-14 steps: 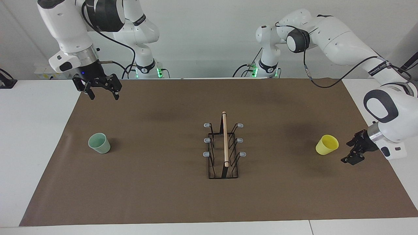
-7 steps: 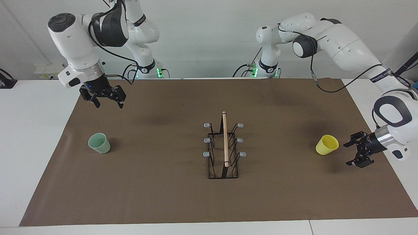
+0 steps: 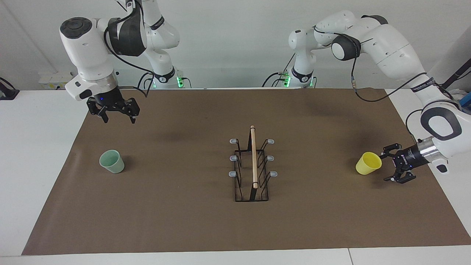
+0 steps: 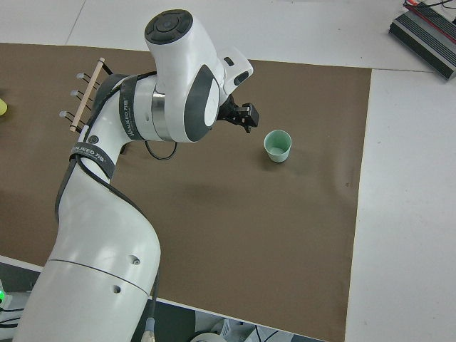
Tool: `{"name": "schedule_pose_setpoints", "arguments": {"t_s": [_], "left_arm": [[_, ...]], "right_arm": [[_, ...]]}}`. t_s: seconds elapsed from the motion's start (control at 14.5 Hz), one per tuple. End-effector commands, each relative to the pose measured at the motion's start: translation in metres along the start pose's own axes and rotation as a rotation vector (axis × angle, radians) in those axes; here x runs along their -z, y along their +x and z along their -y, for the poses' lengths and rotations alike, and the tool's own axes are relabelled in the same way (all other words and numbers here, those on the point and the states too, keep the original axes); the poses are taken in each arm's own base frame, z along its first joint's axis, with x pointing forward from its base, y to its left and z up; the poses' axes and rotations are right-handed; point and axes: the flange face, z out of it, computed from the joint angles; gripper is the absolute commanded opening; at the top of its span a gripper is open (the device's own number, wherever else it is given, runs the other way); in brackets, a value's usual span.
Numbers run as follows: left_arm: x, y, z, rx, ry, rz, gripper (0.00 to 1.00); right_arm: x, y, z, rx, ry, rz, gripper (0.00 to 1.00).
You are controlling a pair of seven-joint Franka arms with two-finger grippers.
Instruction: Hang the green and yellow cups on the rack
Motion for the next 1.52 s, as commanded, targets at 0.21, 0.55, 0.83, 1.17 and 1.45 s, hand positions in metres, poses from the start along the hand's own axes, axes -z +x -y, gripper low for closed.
{"name": "schedule_pose_setpoints", "arguments": {"t_s": [0.21, 0.55, 0.83, 1.17, 1.45], "left_arm": [[-0.012, 0.008, 0.047, 0.173, -0.134, 0.175, 1.0], [-0.033, 0.021, 0.075, 0.28, -0.249, 0.268, 1.0], [-0.048, 0.022, 0.087, 0.363, -0.328, 0.33, 1.0], [-0.061, 0.019, 0.088, 0.417, -0.387, 0.343, 1.0], [-0.065, 0.009, 0.086, 0.375, -0.4, 0.371, 1.0]], "right_arm": [[-0.003, -0.003, -0.003, 0.121, -0.046, 0.013, 1.0], [-0.019, -0.004, 0.017, 0.339, -0.199, 0.035, 1.0], [-0.04, 0.003, 0.015, 0.601, -0.24, 0.091, 1.0], [-0.076, 0.01, 0.027, 0.889, -0.261, 0.195, 1.0], [-0.092, 0.012, 0.031, 1.015, -0.304, 0.268, 1.0]]}}
